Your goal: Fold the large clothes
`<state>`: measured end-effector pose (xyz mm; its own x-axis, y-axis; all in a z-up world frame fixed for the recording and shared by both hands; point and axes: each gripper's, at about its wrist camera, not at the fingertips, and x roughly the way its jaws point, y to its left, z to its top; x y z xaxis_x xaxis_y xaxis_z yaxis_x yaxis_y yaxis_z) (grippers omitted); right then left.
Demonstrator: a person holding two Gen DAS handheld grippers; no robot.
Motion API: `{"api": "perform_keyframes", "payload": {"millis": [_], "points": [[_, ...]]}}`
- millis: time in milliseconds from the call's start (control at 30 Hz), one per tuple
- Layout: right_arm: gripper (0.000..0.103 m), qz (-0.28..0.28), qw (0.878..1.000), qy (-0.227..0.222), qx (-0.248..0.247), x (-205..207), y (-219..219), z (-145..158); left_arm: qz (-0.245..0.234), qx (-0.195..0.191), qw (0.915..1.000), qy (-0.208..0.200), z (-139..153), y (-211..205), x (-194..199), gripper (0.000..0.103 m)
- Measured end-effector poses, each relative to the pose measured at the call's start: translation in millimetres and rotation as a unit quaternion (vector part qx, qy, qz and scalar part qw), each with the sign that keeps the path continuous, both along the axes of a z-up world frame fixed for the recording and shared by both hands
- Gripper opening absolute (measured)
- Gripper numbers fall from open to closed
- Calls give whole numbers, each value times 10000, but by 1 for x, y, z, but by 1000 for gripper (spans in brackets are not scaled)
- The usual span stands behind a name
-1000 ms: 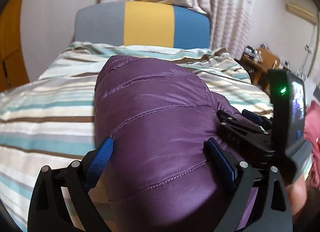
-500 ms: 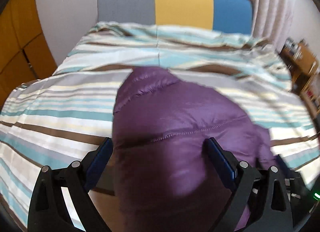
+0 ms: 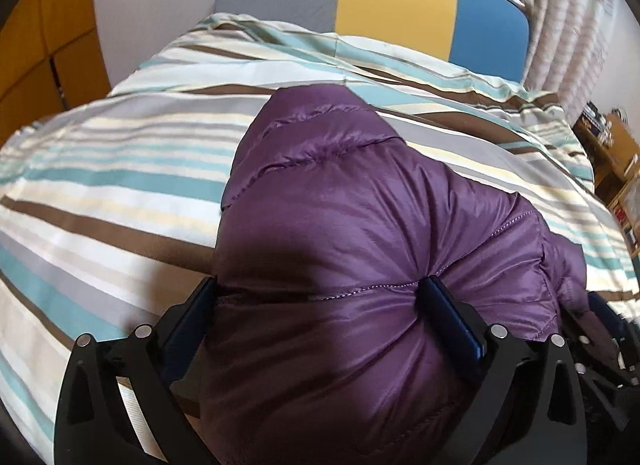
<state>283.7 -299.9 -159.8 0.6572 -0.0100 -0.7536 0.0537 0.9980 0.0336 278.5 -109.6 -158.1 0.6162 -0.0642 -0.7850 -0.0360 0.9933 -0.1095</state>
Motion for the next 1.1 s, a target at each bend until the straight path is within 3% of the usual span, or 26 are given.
{"api": "perform_keyframes", "payload": {"millis": [367, 633, 800, 900, 1100], "points": [[75, -64, 9998, -205, 59, -2, -1, -5, 18, 266, 9994, -234, 17, -4, -26, 100], [77, -109, 9997, -205, 71, -3, -4, -3, -289, -384, 9975, -523, 36, -2, -90, 100], [78, -165, 9993, -325, 14, -11, -3, 1, -563, -54, 9960, -685, 29, -16, -100, 100], [88, -309, 9979, -566, -42, -32, -5, 12, -655, 86, 9944, -822, 24, -17, -102, 100], [87, -265, 9944, -904, 485, -100, -14, 36, -675, 153, 9933, -923, 22, -17, -104, 100]]}}
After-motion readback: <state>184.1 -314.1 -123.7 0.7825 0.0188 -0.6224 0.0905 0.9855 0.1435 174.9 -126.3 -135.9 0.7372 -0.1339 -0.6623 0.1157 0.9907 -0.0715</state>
